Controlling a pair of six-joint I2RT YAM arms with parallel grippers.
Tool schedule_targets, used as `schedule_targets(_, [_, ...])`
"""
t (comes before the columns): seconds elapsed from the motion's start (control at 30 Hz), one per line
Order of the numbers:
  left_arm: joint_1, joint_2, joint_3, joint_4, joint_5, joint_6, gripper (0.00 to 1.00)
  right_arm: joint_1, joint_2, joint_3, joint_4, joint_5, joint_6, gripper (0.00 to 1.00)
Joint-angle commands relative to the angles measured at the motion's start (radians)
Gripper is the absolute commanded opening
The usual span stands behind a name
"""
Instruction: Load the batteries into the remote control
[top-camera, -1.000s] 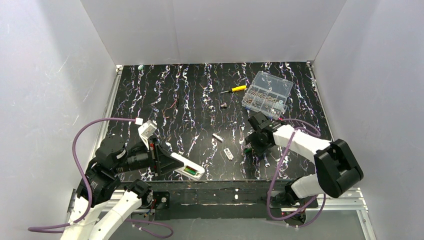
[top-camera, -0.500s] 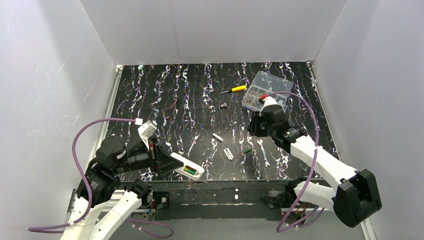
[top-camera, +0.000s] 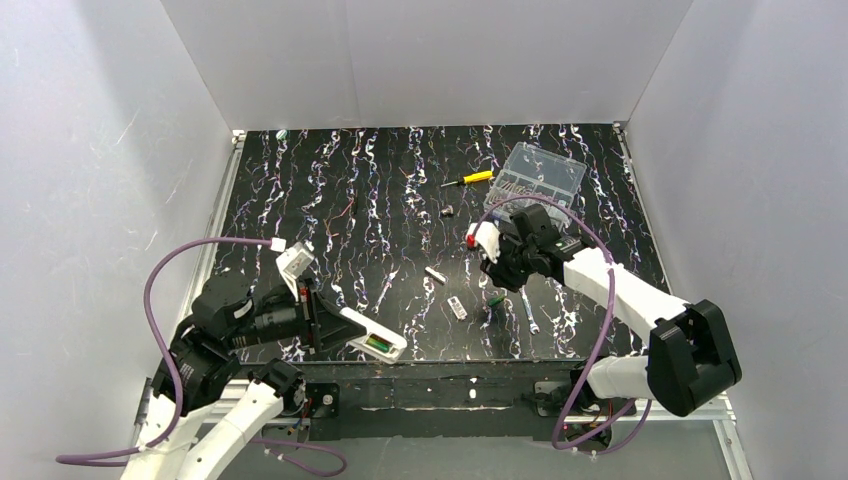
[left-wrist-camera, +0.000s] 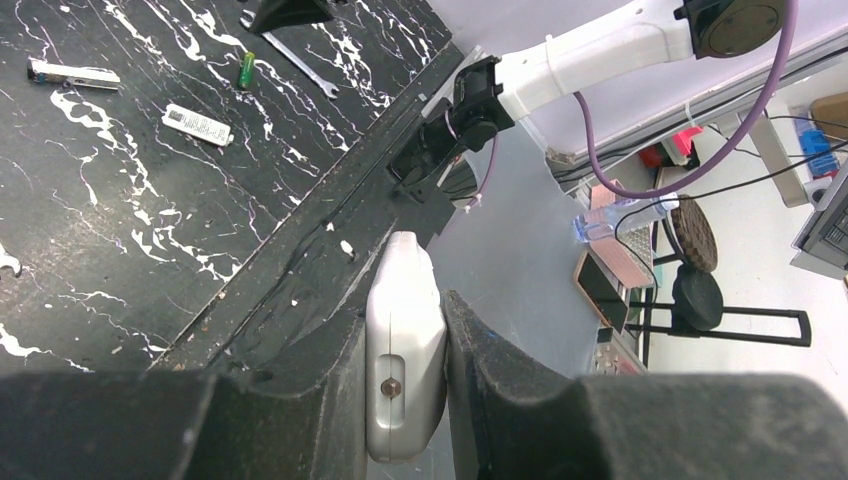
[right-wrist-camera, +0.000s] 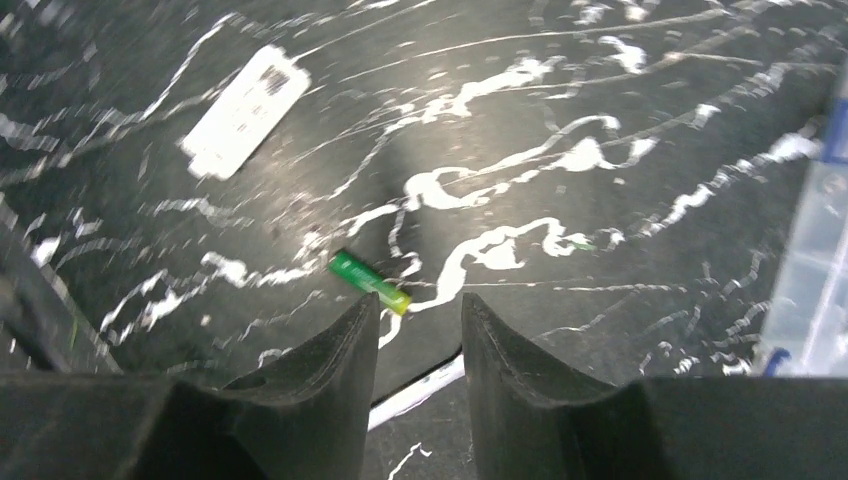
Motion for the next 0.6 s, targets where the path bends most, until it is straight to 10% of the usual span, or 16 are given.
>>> schedule_targets(0.0, [-0.003, 0.004, 0.058, -0.02, 0.047, 0.035, 0.0, -0.01, -0.036, 0.019, -0.181, -0.228, -0.345, 0.45])
schedule_targets(0.57, [-0.003, -0.04, 0.025, -0.005, 0.007, 0.018, 0.0, -0.01, 0.078, -0.076, -0.093, -0.226, -0.717, 0.55])
